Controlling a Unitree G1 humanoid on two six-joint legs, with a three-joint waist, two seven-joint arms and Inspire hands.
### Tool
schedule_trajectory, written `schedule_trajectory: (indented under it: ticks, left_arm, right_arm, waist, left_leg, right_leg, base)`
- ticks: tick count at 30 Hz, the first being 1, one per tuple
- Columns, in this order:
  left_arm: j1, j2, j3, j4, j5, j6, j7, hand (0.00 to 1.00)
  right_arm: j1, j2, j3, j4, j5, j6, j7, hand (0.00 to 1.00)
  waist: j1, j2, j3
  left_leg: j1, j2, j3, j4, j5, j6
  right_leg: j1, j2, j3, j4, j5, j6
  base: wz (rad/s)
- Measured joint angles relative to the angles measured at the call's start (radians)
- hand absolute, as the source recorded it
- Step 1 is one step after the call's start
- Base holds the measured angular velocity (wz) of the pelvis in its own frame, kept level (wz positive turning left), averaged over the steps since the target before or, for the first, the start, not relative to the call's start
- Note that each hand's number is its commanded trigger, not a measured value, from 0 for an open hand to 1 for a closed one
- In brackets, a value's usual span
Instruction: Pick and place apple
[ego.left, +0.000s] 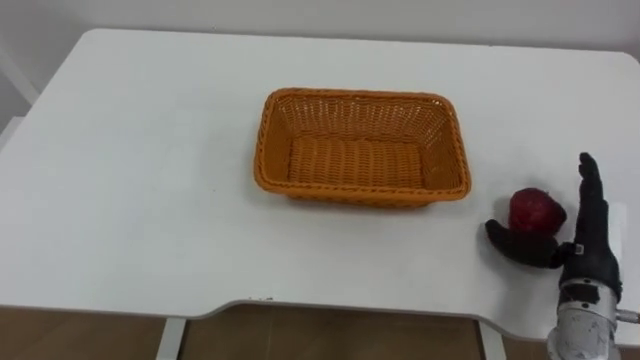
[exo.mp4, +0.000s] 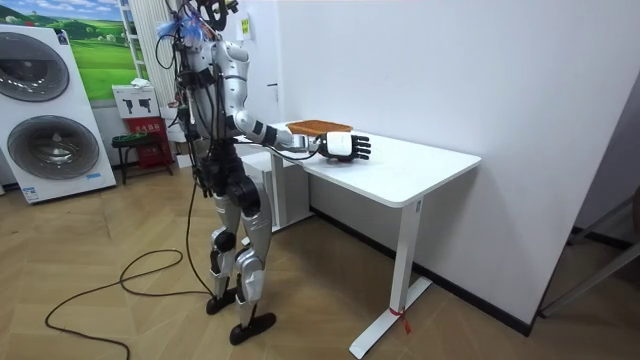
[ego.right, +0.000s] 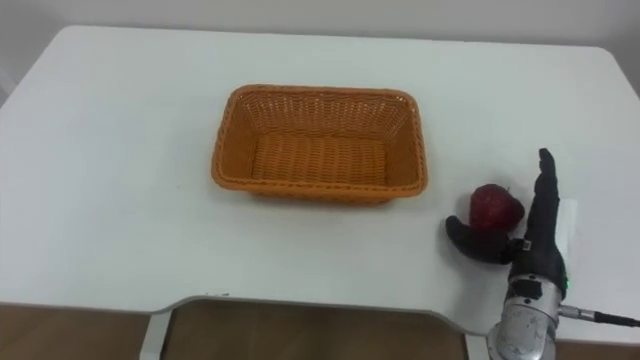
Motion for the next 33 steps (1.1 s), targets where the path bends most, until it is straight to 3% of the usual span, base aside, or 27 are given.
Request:
schedule_trajectory:
  ticks: [2,3,4,5,11,17,33]
  left_arm:
    - [-0.001,0.000,0.000,-0.001,0.000,0.000,0.001,0.00]
    - [-0.001,0.000,0.000,-0.001,0.000,0.000,0.001,0.00]
    - [0.000,0.001,0.000,-0.001,0.000,0.000,0.001,0.00]
    - [0.000,0.002,0.000,0.000,0.000,0.000,0.001,0.00]
    - [0.000,0.004,0.002,0.000,-0.001,-0.001,0.001,0.00]
    - [0.004,0.005,0.003,0.001,0.000,-0.001,0.004,0.00]
    - [-0.005,0.004,0.001,-0.001,0.002,-0.002,0.004,0.00]
  right_arm:
    - [0.000,0.000,0.000,0.001,0.000,0.000,0.006,0.00]
    - [0.000,0.000,0.000,0.001,0.000,0.000,0.007,0.56]
    - [0.001,0.000,0.000,0.001,0.000,0.000,0.007,0.71]
    - [0.001,0.000,0.000,0.006,0.001,-0.002,0.007,1.00]
    - [-0.001,0.027,-0.002,0.067,0.003,-0.039,0.009,1.00]
    - [-0.034,0.025,-0.052,0.154,0.006,-0.073,-0.005,1.00]
    - [-0.041,0.031,-0.058,0.132,0.045,-0.065,-0.041,1.00]
  waist:
    - [-0.001,0.000,0.0000]
    - [-0.002,0.000,0.0000]
    - [-0.002,0.000,0.0000]
    - [-0.002,-0.001,0.0001]
    - [-0.009,-0.009,-0.0006]
    - [-0.011,-0.017,-0.0051]
    - [-0.004,-0.003,-0.0059]
  left_leg:
    - [0.000,0.000,0.000,0.000,0.000,0.000]
    - [0.000,0.000,0.000,0.000,0.000,0.000]
    - [0.000,0.000,0.000,0.000,0.000,0.000]
    - [0.001,0.000,-0.001,0.000,0.000,0.000]
    - [0.016,0.000,-0.008,-0.001,0.000,0.000]
    - [0.017,0.000,-0.013,-0.004,0.000,0.000]
    - [0.014,0.000,-0.013,-0.013,0.000,0.000]
  right_leg:
    - [0.000,0.000,0.000,0.000,0.000,0.000]
    - [0.000,0.000,0.000,-0.001,0.000,0.000]
    - [0.001,0.000,0.000,-0.001,0.000,0.000]
    - [0.002,0.000,-0.001,-0.001,0.000,0.000]
    - [0.028,0.001,-0.005,-0.017,0.002,0.001]
    - [0.034,0.003,-0.005,-0.019,0.003,0.001]
    - [0.021,0.003,-0.005,-0.015,0.003,0.001]
  base:
    - [0.00]
    - [0.00]
    - [0.00]
    - [0.00]
    - [0.03]
    - [0.02]
    - [0.00]
